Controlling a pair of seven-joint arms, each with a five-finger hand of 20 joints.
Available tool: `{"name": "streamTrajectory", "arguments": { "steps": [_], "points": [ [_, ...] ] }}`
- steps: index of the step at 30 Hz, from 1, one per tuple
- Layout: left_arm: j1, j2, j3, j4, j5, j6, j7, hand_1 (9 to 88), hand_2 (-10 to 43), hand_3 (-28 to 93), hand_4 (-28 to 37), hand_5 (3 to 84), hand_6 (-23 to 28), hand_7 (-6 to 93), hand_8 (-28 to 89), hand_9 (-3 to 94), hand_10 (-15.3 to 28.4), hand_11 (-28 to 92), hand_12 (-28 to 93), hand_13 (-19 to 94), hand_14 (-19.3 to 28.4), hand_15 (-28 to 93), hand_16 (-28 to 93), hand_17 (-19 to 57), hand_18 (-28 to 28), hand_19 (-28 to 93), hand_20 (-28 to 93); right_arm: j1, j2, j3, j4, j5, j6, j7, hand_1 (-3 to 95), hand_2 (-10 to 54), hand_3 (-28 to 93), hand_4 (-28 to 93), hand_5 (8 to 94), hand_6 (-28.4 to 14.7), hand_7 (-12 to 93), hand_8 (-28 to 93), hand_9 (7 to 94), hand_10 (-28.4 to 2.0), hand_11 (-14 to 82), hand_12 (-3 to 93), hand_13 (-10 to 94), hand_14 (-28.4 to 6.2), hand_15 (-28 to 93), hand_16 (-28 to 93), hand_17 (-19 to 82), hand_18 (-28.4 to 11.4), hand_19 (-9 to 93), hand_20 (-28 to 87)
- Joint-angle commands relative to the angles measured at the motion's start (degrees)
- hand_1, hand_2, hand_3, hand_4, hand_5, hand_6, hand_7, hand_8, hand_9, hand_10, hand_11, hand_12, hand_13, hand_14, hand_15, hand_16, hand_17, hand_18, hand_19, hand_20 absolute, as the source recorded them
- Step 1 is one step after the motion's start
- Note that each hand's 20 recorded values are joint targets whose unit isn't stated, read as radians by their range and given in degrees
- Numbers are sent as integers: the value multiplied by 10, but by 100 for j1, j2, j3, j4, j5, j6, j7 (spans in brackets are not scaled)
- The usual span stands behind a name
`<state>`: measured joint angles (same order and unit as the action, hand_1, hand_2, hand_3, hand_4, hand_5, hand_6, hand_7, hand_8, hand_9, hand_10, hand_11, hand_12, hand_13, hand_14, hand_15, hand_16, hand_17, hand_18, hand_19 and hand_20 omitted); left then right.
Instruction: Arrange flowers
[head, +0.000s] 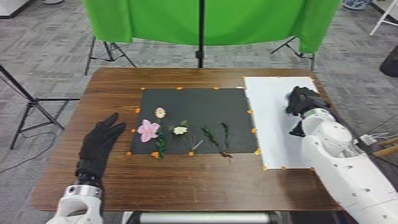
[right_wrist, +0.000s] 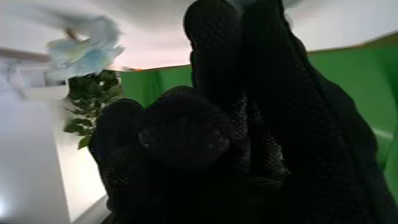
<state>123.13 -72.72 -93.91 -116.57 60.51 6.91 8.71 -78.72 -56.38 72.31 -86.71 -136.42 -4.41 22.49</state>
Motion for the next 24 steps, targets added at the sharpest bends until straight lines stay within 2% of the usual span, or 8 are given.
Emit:
{"name": "streamTrajectory", "arguments": {
  "steps": [1,6,9,17,20,24],
  "points": [
    [84,-52,-17,-15,37,-34,-58,175,18,649,-283,402,44,37,-55,442,131,131,120,316,130,88,1,55,99,14,162,223,317,-176,-656,716,100,-77,690,-95,483,-157,807,-22,203,153,937,-83,149,434,923,-19,584,354,683,-96,932,530],
    [88,-34,-28,-23,33,-33,-64,179,17,648,-283,402,43,38,-54,442,131,130,119,316,129,88,2,54,99,14,162,658,452,-584,-1280,1148,-115,-271,686,-95,488,-148,809,-23,204,158,937,-85,156,433,924,-17,581,358,684,-95,932,529],
    [63,-33,-30,-14,45,-78,-77,179,17,648,-283,402,43,37,-55,442,131,130,120,316,129,88,2,54,99,14,162,1074,462,-1102,-1469,1459,-474,-458,683,-95,489,-148,808,-23,204,158,936,-84,158,435,923,-15,579,362,684,-94,932,529],
    [4,-56,-8,7,68,-154,-112,180,16,649,-283,400,44,35,-54,440,130,128,120,314,129,87,2,54,99,14,162,1799,106,-2459,-1537,1916,-1267,-888,671,-95,500,-147,803,-19,207,156,933,-82,162,434,920,-14,578,366,680,-92,932,529],
    [-11,-70,-5,14,71,-202,-142,180,17,647,-283,399,43,33,-53,439,130,125,119,314,129,87,2,54,99,14,162,1827,-21,-2719,-1540,1706,-1514,-1026,665,-95,505,-148,799,-17,210,156,930,-82,165,435,918,-15,577,367,680,-91,932,529],
    [-38,-45,-9,33,70,-195,-176,180,17,647,-283,397,43,30,-52,437,130,123,121,313,128,87,3,54,100,14,162,1818,-113,-2865,-1510,1708,-1777,-1068,656,-95,511,-151,788,-16,216,152,920,-89,166,435,908,-16,580,368,671,-90,932,530]
  ]
}}
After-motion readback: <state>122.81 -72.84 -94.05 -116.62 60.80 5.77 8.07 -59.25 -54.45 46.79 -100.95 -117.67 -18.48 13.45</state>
